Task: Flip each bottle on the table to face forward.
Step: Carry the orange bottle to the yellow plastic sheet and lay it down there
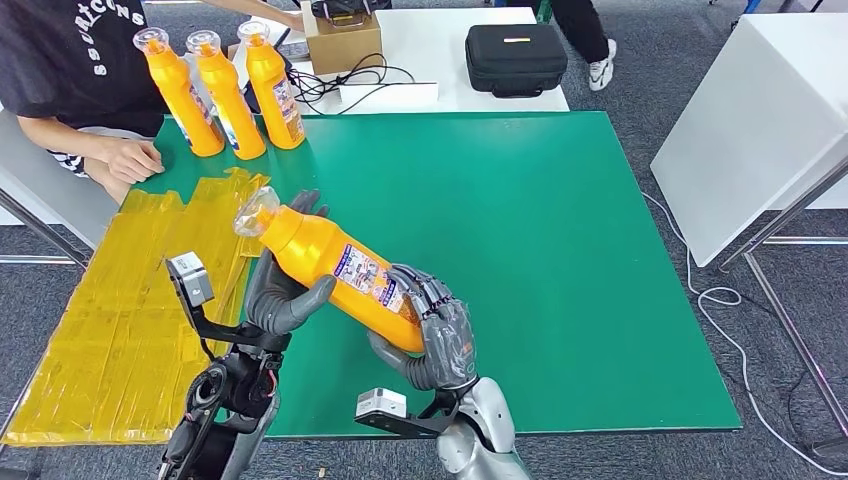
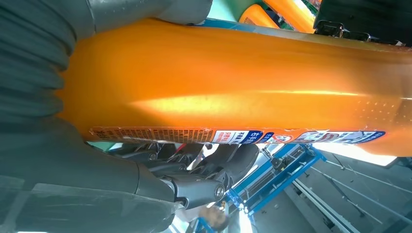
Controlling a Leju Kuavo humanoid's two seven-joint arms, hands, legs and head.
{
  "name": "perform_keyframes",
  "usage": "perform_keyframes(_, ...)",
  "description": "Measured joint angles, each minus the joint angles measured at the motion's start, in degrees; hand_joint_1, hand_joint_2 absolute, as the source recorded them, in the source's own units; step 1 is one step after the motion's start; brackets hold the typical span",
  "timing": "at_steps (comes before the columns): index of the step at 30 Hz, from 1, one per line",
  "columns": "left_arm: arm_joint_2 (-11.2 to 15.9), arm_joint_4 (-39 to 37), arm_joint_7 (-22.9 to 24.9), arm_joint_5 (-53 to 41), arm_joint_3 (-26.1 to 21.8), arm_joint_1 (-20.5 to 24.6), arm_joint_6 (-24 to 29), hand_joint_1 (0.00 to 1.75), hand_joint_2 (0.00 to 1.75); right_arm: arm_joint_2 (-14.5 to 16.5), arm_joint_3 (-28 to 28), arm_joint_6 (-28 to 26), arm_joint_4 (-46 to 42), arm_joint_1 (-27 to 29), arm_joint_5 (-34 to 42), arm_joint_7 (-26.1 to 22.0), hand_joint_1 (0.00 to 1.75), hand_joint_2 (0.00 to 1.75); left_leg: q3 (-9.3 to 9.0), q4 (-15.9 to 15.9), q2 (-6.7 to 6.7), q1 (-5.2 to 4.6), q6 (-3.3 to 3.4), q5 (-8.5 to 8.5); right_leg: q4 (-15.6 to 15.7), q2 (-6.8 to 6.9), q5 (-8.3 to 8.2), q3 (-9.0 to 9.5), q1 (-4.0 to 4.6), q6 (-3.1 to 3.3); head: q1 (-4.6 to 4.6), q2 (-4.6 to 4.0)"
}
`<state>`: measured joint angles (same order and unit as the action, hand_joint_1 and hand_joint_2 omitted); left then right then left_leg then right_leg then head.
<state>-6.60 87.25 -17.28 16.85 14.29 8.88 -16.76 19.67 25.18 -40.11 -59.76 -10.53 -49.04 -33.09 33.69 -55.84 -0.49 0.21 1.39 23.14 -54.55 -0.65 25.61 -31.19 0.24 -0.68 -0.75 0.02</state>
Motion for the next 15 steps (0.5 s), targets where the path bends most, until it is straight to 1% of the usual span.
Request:
perform_keyframes(4,0.0,-0.1,0.0,0.6,-0.4,-0.1,0.0,0.0,1.75,-0.4,2.1,0.0,0.6,-0.4,0.8,0.4,1.75,1.75,0.0,0.0,0.01,0.01,0.0,0.0,0.0,0.0,0.0,-0.01,0.01,0.0,-0.01,0.0)
perform_keyframes(8,0.0,-0.7,0.0,1.2,-1.1,-0.2,-0.1,0.0,1.75,-0.4,3.9,0.0,1.7,-0.9,0.0,0.7,1.75,1.75,0.0,0.0,0.01,0.02,0.0,0.0,0.0,0.0,0.0,-0.02,0.02,0.0,0.0,0.0)
perform_keyframes(9,0.0,-0.9,0.0,1.3,-1.3,-0.3,-0.2,0.17,1.75,-0.4,4.3,0.0,2.2,-1.2,-0.1,0.8,1.75,1.75,0.0,0.0,0.01,0.02,0.0,0.0,0.0,0.0,0.0,-0.02,0.02,0.0,0.0,0.0)
perform_keyframes(12,0.0,-1.4,-0.2,2.1,-1.9,-0.6,-0.3,1.47,1.75,-0.4,5.2,0.0,4.0,-2.4,-0.1,0.7,1.75,1.75,-0.01,0.0,0.02,0.02,0.0,0.0,0.0,-0.01,0.0,-0.02,0.02,0.0,-0.01,0.0)
perform_keyframes(13,0.0,-1.4,-0.4,2.4,-2.1,-0.8,-0.3,1.74,1.75,-0.3,5.5,0.0,4.6,-2.7,-0.1,0.6,1.75,1.75,-0.01,0.0,0.02,0.02,0.0,0.0,0.0,-0.01,0.0,-0.02,0.02,0.0,-0.01,0.0)
perform_keyframes(15,0.0,-1.5,-0.7,3.2,-2.5,-1.1,-0.3,1.75,1.75,-0.2,6.0,0.0,5.8,-3.4,0.2,0.5,1.75,1.75,-0.01,0.0,0.02,0.02,0.0,0.0,0.0,-0.01,0.0,-0.01,0.02,0.0,0.0,0.0)
